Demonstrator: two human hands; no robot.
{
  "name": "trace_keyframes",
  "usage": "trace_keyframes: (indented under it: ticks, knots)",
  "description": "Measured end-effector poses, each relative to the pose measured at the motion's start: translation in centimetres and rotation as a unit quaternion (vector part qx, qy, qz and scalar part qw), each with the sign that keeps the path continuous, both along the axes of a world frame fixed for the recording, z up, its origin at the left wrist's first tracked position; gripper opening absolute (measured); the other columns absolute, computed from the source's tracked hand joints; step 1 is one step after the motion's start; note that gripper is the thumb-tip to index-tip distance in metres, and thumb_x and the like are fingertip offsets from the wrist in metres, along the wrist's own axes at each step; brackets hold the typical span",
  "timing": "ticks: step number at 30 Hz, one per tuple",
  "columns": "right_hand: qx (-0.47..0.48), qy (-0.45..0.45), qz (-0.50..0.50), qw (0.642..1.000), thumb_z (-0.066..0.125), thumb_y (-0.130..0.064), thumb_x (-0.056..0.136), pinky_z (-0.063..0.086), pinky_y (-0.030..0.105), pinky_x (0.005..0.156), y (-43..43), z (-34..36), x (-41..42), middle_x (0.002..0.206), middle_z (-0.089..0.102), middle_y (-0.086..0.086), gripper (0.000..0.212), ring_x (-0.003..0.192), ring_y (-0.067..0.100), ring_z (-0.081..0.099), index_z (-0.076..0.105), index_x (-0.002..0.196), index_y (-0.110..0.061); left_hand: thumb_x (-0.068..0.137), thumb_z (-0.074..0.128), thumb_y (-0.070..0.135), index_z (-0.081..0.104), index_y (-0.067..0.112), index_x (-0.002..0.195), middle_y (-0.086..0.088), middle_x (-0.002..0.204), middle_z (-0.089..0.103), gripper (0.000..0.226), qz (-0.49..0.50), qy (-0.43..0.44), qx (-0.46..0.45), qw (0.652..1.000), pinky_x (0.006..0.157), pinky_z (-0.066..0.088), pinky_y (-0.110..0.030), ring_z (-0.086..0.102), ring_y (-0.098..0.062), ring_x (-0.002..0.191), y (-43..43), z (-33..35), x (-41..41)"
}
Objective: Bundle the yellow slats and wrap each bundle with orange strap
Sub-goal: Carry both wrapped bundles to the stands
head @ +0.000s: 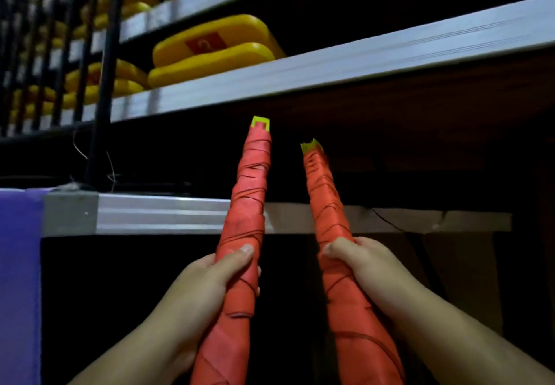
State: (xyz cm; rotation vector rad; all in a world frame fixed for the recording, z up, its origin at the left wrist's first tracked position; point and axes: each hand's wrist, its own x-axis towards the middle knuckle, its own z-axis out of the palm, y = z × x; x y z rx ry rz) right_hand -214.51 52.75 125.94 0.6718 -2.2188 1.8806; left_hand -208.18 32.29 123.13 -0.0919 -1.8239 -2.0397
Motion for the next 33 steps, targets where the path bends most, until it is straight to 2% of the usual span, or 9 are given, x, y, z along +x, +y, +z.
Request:
trace_keyframes:
  ticks: [3,7,12,16,22,26,27,31,33]
  knots:
    - [0.011,-0.002,-0.015,1.0,0.07,-0.045,0.055,0.051,0.038,0.061,-0.8,2.6,-3.9,0.069,0.068,0.01,0.043,0.06,0.027,0.065,0.071,0.081,-0.01,0.084,0.071,0.041,0.075,0.002,0.095,-0.019,0.079,0.07,0.041,-0.002,-0.02,0.016,1.0,0.05,0.05,-0.025,0.061,-0.023,0.057,-0.1,2.6,-3.3]
    - [0.022,0.022,-0.038,0.999,0.069,-0.043,0.057,0.051,0.034,0.057,-2.0,6.1,-8.3,0.066,0.069,0.011,0.045,0.057,0.028,0.066,0.072,0.08,-0.005,0.072,0.079,0.042,0.076,0.004,0.095,-0.021,0.086,0.075,0.045,0.006,-0.016,0.033,0.999,0.062,0.057,-0.032,0.067,-0.026,0.059,-1.3,5.8,-8.7]
    - [0.046,0.067,-0.06,0.995,0.071,-0.036,0.065,0.049,0.031,0.054,-3.6,9.5,-12.4,0.061,0.068,0.014,0.037,0.052,0.028,0.064,0.072,0.079,-0.001,0.084,0.075,0.033,0.07,-0.003,0.104,-0.019,0.08,0.071,0.041,0.017,0.024,0.03,0.999,0.047,0.052,-0.028,0.063,-0.025,0.048,-2.6,9.4,-13.9]
    - [0.05,0.08,-0.043,0.995,0.07,-0.024,0.073,0.047,0.03,0.053,-4.5,11.2,-15.7,0.057,0.064,0.014,0.028,0.047,0.027,0.06,0.07,0.078,0.003,0.087,0.074,0.028,0.07,-0.004,0.101,-0.018,0.075,0.07,0.036,0.05,0.045,0.004,0.998,0.044,0.051,-0.026,0.062,-0.022,0.043,-2.8,11.3,-17.6]
    - [0.14,0.132,-0.048,0.98,0.069,-0.031,0.079,0.044,0.017,0.048,-5.2,13.8,-22.7,0.061,0.066,0.001,0.02,0.054,0.016,0.063,0.068,0.065,-0.016,0.096,0.062,0.024,0.063,0.005,0.084,-0.011,0.058,0.061,0.023,0.05,0.028,-0.044,0.997,0.036,0.044,-0.017,0.056,-0.015,0.034,-2.7,13.7,-24.0]
    - [0.222,0.141,-0.013,0.965,0.066,-0.03,0.086,0.053,0.027,0.076,-5.7,15.4,-27.5,0.084,0.062,0.004,0.022,0.075,0.02,0.059,0.061,0.068,-0.02,0.1,0.052,0.019,0.057,0.005,0.073,-0.009,0.053,0.056,0.031,0.067,0.022,-0.081,0.994,0.044,0.046,-0.021,0.053,-0.017,0.04,-2.2,15.1,-27.7]
    - [0.242,0.141,-0.012,0.96,0.067,-0.028,0.086,0.052,0.029,0.077,-6.0,15.7,-28.6,0.085,0.063,0.006,0.022,0.077,0.023,0.061,0.061,0.067,-0.018,0.101,0.052,0.019,0.057,0.005,0.073,-0.009,0.052,0.057,0.031,0.07,0.02,-0.083,0.994,0.045,0.046,-0.021,0.053,-0.017,0.039,-2.1,15.5,-28.5]
    - [0.28,0.117,-0.017,0.953,0.068,-0.028,0.084,0.044,0.02,0.051,-7.0,16.4,-33.0,0.069,0.063,0.006,0.02,0.056,0.019,0.06,0.066,0.072,-0.011,0.104,0.044,0.011,0.055,0.004,0.082,-0.008,0.055,0.062,0.025,0.075,0.026,-0.07,0.994,0.044,0.045,-0.018,0.053,-0.015,0.036,-0.9,16.8,-31.6]
    - [0.306,0.105,-0.008,0.946,0.063,-0.026,0.088,0.041,0.017,0.047,-7.7,17.0,-35.0,0.067,0.059,0.004,0.02,0.051,0.015,0.055,0.071,0.09,-0.007,0.105,0.041,0.009,0.052,0.002,0.077,-0.007,0.049,0.061,0.031,0.085,0.017,-0.082,0.993,0.04,0.042,-0.016,0.052,-0.014,0.032,-0.7,17.5,-33.3]
